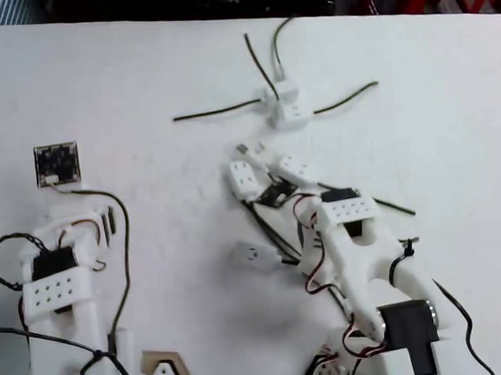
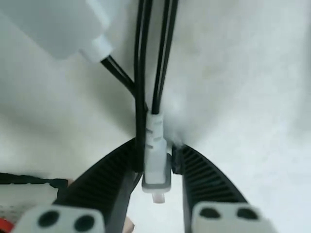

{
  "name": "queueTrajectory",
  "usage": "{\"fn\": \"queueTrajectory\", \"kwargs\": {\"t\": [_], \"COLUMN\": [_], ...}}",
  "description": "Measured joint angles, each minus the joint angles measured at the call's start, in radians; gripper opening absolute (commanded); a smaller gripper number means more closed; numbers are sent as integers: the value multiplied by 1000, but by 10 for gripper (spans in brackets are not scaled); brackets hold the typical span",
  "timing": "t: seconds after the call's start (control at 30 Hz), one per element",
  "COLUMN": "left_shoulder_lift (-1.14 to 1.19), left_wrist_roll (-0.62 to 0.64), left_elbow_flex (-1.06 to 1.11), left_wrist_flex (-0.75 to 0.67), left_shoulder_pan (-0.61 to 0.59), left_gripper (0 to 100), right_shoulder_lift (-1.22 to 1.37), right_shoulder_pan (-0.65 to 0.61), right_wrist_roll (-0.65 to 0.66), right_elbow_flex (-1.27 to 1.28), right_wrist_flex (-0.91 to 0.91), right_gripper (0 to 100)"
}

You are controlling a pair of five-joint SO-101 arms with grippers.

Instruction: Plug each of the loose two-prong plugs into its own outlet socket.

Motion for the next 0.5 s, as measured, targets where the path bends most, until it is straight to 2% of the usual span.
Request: {"fn": "queueTrajectory", "kwargs": {"t": [0.5], "left_shoulder_lift": [0], "left_wrist_roll": [0], "left_elbow_flex": [0], "left_wrist_flex": [0], "left_shoulder_pan": [0], "left_gripper": [180], "right_shoulder_lift": [8], "right_shoulder_pan": [14], "right_wrist_roll": [-2], "right_elbow_flex": [-78], "right_wrist_flex": [-6], "right_gripper": [105]}}
